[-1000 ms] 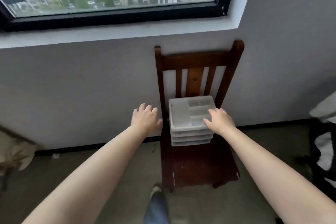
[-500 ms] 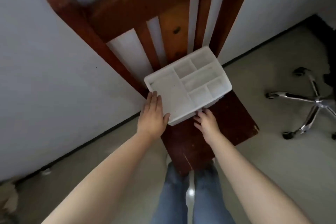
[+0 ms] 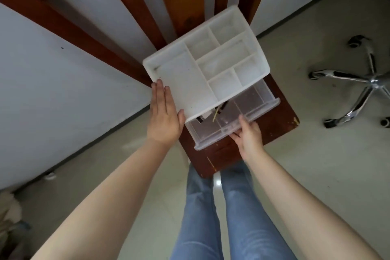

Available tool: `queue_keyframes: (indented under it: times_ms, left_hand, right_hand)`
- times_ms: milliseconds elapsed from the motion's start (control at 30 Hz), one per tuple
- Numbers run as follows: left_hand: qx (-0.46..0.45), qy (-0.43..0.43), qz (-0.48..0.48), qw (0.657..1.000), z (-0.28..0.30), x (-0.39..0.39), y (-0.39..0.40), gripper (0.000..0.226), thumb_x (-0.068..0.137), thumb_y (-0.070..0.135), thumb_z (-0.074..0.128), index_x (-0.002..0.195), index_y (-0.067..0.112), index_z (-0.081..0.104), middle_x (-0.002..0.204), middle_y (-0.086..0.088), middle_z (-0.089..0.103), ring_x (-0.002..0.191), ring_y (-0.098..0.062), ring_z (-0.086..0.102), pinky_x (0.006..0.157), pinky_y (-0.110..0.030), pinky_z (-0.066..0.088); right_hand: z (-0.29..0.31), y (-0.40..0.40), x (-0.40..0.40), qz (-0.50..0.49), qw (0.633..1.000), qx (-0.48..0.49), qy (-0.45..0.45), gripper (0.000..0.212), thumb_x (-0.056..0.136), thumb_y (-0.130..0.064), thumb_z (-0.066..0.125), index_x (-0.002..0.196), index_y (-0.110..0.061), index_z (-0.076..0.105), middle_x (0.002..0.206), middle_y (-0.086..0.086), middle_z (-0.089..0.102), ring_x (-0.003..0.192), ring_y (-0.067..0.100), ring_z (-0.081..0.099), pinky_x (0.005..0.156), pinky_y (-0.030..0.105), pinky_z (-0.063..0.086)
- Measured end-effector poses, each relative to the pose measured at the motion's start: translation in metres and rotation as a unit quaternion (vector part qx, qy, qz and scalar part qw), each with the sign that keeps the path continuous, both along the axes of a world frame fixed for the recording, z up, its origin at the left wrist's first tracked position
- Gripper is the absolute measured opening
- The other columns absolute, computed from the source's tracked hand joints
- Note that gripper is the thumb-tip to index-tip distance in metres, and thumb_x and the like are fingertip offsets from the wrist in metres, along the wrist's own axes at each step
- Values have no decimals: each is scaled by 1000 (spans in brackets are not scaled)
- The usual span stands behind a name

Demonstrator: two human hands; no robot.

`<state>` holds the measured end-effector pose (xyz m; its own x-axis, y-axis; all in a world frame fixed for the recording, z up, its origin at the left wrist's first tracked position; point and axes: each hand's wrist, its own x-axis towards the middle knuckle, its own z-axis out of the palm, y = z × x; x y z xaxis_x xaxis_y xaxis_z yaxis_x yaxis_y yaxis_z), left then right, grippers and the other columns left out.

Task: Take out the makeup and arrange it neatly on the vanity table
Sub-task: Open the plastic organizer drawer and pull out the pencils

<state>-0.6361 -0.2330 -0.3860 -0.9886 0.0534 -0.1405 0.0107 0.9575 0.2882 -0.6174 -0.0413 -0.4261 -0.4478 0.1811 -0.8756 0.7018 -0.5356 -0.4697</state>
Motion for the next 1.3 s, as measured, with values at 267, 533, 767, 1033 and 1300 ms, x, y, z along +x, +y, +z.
queue_keyframes:
  times_ms: [267,533,767,1033,1300]
  left_hand:
    - [6,-45,35,998,-1,21,3,72,93,32,48,140,-11,14,150,-31,9,141,-40,8,112,-39,3]
    - [209,-219,275,913,-9,97,60,60,90,27,53,141,8,27,137,-15,44,122,-31,47,96,-37,41]
    - [141,-220,302,917,-18,80,64,16,90,13,45,100,1,49,101,-19,58,92,-36,55,70,-39,43]
    - [128,-199,295,926,-20,84,64,15,91,17,46,98,4,50,100,-16,59,91,-37,55,66,-36,40]
    - [110,-184,295,931,-17,82,65,14,90,14,46,90,1,53,94,-20,60,89,-39,55,62,-33,33]
  right_hand:
    - [1,16,41,43,998,0,-55,33,94,-5,44,127,0,40,122,22,52,117,36,51,92,41,44]
    - [28,48,26,420,899,12,-122,25,94,-30,48,108,-9,49,79,11,63,70,21,64,62,30,53]
    - [40,75,-25,740,552,348,161,24,87,-17,57,111,-12,61,90,1,61,81,15,58,70,23,43]
    - [20,51,-67,829,288,424,222,68,78,-17,66,137,-16,32,135,14,37,124,31,35,105,39,33]
    - [7,44,-61,840,202,434,255,75,78,-7,61,141,-20,23,137,14,32,122,32,34,100,43,35]
